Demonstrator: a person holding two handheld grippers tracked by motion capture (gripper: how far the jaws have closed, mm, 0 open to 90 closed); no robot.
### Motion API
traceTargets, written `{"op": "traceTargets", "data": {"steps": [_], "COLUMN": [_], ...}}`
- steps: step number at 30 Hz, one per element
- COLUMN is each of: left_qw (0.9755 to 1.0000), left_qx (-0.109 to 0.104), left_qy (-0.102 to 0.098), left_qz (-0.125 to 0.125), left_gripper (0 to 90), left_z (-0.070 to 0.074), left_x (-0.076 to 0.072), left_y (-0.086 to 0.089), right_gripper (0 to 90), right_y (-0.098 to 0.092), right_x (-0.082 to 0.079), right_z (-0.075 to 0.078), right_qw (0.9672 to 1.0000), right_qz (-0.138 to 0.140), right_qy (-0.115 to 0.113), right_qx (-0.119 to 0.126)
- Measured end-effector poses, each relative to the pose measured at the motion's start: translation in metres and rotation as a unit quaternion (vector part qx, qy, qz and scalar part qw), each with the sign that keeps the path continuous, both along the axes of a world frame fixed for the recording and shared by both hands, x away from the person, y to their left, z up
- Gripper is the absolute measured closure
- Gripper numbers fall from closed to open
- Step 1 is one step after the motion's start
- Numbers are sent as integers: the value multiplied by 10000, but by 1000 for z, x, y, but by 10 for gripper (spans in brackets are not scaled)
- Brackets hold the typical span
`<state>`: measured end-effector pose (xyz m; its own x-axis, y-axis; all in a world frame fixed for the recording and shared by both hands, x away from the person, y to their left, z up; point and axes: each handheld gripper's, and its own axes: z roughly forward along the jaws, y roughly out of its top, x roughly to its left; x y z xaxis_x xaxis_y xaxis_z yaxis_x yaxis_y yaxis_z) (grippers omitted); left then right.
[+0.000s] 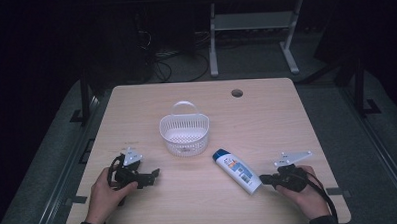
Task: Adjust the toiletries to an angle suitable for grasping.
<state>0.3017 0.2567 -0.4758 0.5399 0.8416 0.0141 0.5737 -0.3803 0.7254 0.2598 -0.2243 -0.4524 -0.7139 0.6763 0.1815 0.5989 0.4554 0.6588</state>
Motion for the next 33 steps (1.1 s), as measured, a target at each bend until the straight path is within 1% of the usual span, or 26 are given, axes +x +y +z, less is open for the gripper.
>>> {"op": "traceTargets", "data": {"steps": [1,3,9,12,14,17,27,30,31,33], "left_qw": [10000,10000,10000,10000,10000,10000,10000,10000,10000,10000], "left_qx": [0,1,1,1,2,1,4,4,3,4], "left_qy": [0,1,0,0,0,1,1,1,1,1], "left_qz": [1,0,-1,0,-1,0,-2,-2,-1,-2], "left_gripper": [127,127,127,127,127,126,127,127,127,127], "left_z": [0,0,0,0,0,0,0,0,0,0], "left_x": [0,0,0,0,0,0,0,0,0,0], "left_y": [0,0,0,0,0,0,0,0,0,0], "right_gripper": [899,899,899,899,899,899,899,899,899,899], "right_y": [2,4,8,10,12,14,26,28,30,31], "right_x": [0,-1,-2,-3,-3,-4,-7,-7,-8,-8], "right_z": [0,0,0,1,1,1,2,2,2,2], "right_qw": [10000,9999,9998,9998,9996,9995,9984,9981,9982,9980], "right_qz": [64,100,197,208,297,316,567,623,596,631], "right_qy": [-4,25,-1,31,8,38,30,23,71,40], "right_qx": [8,0,-5,2,1,9,12,13,23,-2]}}
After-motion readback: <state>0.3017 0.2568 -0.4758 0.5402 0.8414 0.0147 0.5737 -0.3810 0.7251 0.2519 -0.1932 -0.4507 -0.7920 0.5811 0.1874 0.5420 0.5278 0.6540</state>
